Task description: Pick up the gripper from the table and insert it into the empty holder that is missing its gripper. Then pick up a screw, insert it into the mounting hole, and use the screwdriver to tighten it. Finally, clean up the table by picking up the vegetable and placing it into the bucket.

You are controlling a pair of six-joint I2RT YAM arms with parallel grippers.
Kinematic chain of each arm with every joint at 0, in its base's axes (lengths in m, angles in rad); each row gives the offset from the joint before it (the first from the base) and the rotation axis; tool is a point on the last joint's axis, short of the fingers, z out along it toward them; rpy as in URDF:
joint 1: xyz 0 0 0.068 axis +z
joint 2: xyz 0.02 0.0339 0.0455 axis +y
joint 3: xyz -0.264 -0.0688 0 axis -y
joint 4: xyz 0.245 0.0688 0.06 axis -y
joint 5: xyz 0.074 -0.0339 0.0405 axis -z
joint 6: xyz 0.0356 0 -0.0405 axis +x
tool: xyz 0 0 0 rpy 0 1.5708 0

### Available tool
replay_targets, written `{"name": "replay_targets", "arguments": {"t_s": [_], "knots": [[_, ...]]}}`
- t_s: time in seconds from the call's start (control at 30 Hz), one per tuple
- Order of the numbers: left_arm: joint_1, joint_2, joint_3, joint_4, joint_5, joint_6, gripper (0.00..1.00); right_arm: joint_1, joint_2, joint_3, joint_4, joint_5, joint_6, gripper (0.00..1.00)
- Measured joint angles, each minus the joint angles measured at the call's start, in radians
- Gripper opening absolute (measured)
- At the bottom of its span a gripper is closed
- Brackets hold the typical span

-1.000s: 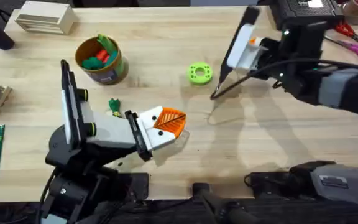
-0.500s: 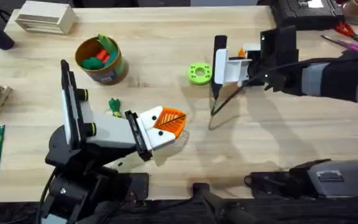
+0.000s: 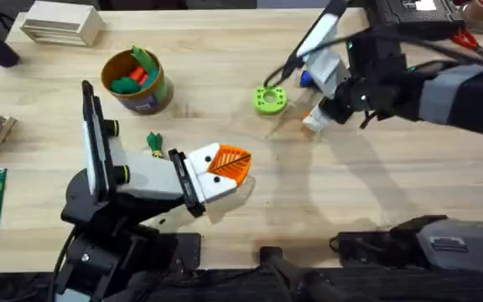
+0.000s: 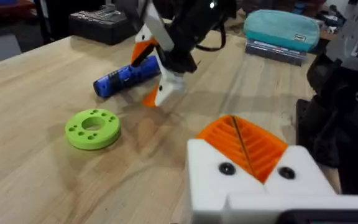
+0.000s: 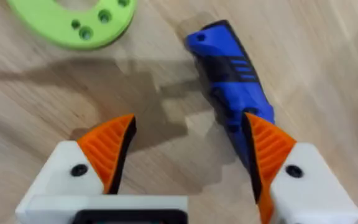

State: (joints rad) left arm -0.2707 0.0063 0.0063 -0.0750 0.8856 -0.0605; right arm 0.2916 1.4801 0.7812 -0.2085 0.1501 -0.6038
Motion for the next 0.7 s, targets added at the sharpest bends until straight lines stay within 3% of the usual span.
{"name": "replay_targets", "arguments": {"t_s": [0.2,0.23,0.4,0.43,0.7], "knots": [[0.0,0.0,0.0,0.0,0.0,0.001,0.017,0.0,-0.097,0.154,-0.183,-0.105,0.258,0.978],[0.0,0.0,0.0,0.0,-0.001,0.004,0.109,0.0,-0.106,0.162,-0.194,-0.125,0.278,0.978],[0.0,0.0,0.0,0.0,-0.007,0.0,0.906,0.0,-0.141,0.174,-0.215,-0.218,0.362,0.978],[0.0,0.0,0.0,0.0,-0.007,0.0,0.963,0.0,-0.146,0.174,-0.215,-0.234,0.372,0.977],[0.0,0.0,0.0,0.045,-0.043,-0.004,0.985,0.0,-0.16,0.174,-0.216,-0.288,0.455,0.978]]}}
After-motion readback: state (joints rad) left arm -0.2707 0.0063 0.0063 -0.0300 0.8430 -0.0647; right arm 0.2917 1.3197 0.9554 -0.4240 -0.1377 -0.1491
